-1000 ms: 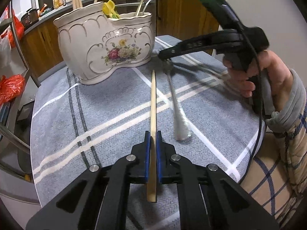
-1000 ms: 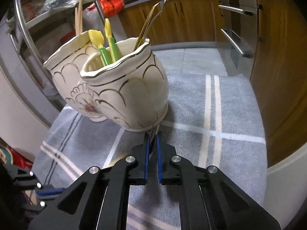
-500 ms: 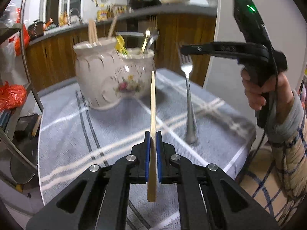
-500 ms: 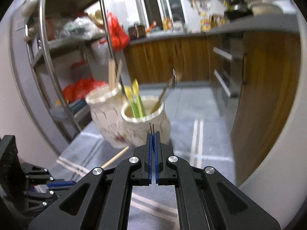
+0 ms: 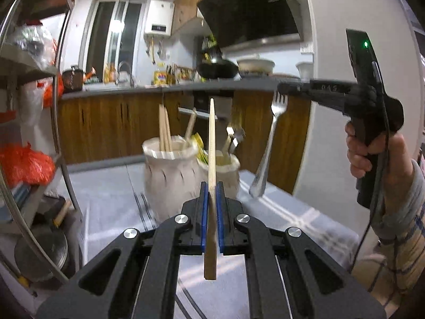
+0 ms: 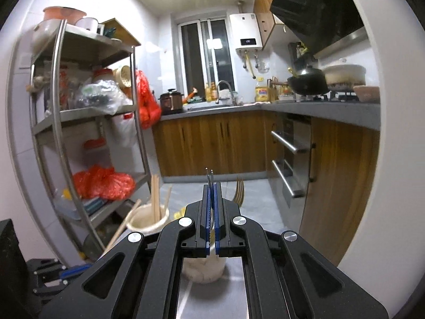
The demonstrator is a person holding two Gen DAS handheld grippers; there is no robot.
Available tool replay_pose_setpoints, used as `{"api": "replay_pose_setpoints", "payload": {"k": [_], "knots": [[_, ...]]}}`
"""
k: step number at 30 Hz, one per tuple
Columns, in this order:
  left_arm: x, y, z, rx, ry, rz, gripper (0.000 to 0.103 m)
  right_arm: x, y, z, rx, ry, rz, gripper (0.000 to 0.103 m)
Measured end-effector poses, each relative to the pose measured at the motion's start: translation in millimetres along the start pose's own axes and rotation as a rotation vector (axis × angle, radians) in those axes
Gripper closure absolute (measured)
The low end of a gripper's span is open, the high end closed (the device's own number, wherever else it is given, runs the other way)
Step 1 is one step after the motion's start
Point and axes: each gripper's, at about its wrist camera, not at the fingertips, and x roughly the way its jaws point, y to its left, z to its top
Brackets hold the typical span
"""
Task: Organize utensils
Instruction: 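Lower the chopstick into the large compartment with left while right lowers fork into small compartment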
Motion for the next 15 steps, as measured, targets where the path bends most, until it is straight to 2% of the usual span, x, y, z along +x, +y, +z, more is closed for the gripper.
{"api": "replay_pose_setpoints", "payload": {"k": [9,12,15], "knots": [[53,48,67,-0.134,-0.18,-0.005,0.097,27,9,27,-0.047,-0.06,-0.114,0.1],[79,66,75,-0.207,-0.204,-0.005,0.097,36,13,32,-0.082,-0.08,-0.157,0.1],[102,80,74,-0.271,-0.194,-0.009,0.097,46,12,30,-0.09,-0.086,-0.175,0.1]]}}
